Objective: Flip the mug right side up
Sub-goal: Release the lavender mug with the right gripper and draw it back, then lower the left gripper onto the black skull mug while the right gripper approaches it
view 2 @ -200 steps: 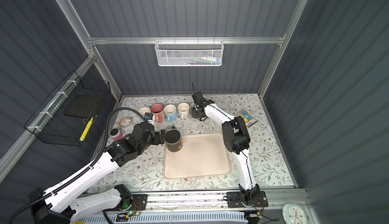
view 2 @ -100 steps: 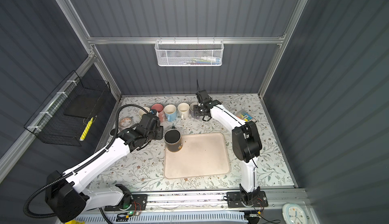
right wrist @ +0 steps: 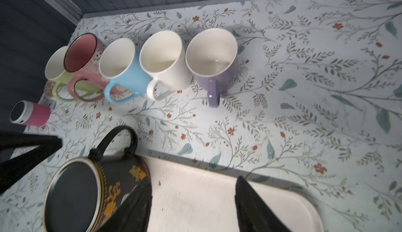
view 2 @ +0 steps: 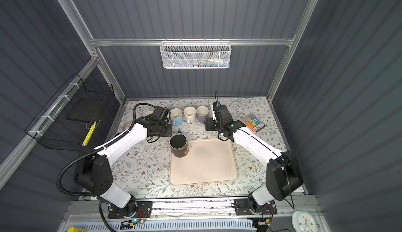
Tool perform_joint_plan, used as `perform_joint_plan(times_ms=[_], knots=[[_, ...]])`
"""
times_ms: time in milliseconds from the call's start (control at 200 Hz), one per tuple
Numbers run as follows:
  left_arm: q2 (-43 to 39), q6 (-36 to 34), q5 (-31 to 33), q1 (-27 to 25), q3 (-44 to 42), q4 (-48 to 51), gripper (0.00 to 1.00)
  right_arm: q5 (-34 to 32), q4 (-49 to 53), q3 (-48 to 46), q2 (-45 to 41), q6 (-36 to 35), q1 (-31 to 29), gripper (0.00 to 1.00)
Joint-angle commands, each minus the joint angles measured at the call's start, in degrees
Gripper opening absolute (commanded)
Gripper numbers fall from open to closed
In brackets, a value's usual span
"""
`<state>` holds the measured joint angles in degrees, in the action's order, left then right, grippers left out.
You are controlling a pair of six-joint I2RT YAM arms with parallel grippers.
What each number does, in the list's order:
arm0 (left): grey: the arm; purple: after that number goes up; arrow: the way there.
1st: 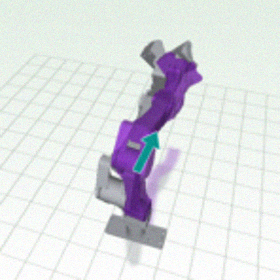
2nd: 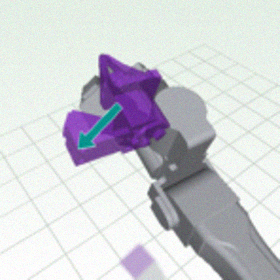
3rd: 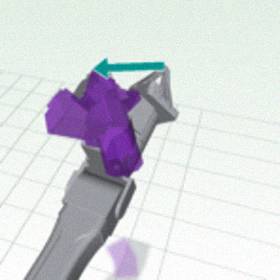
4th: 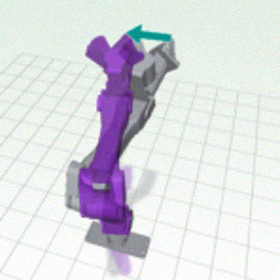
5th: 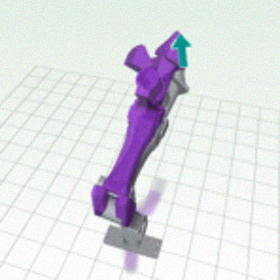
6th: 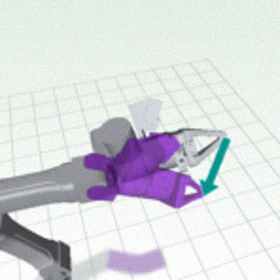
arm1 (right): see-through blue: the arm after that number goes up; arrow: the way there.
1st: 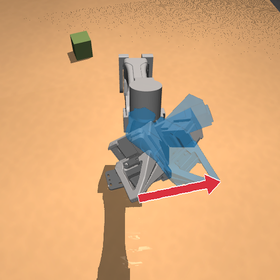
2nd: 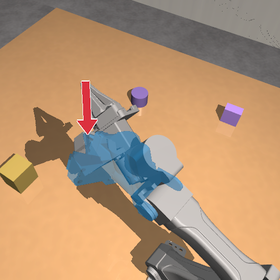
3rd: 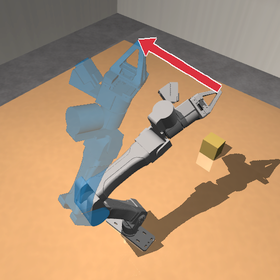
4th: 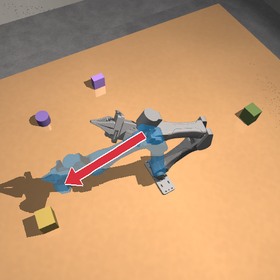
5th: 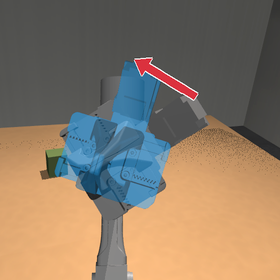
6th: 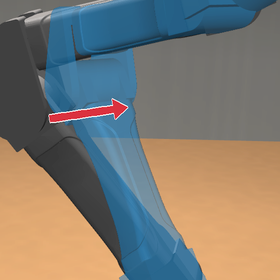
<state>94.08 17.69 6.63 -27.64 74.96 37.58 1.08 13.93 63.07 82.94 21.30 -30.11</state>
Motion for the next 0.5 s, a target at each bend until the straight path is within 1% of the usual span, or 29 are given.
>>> perform_joint_plan(times_ms=[0, 65, 185, 190, 355, 490], knots=[[3.4, -2.1, -3.5, 0.3, 3.5, 3.8, 0.14, 0.4, -5.3, -5.0, -6.3, 1.9, -1.2, 0.6], [5.0, -2.4, -3.7, 0.3, 4.5, 4.2, 0.13, 0.4, -5.9, -7.2, -10.0, 2.3, -1.4, 0.6], [7.2, -1.9, -6.2, 0.2, 5.4, 4.0, 0.11, 0.3, -5.9, -9.5, -14.2, 2.4, -1.8, 0.6], [7.3, -1.9, -6.3, 0.2, 6.4, 4.0, 0.11, 0.3, -5.8, -9.5, -14.4, 2.4, -1.8, 0.6], [10.1, -1.1, -8.7, 0.0, 10.0, 3.9, 0.07, 0.8, -5.5, -10.5, -17.1, 2.8, -2.4, 0.6], [13.2, -1.7, -8.6, -2.5, 13.5, 5.4, 0.06, 0.6, -5.0, -11.6, -18.4, 2.9, -2.5, 0.6]])
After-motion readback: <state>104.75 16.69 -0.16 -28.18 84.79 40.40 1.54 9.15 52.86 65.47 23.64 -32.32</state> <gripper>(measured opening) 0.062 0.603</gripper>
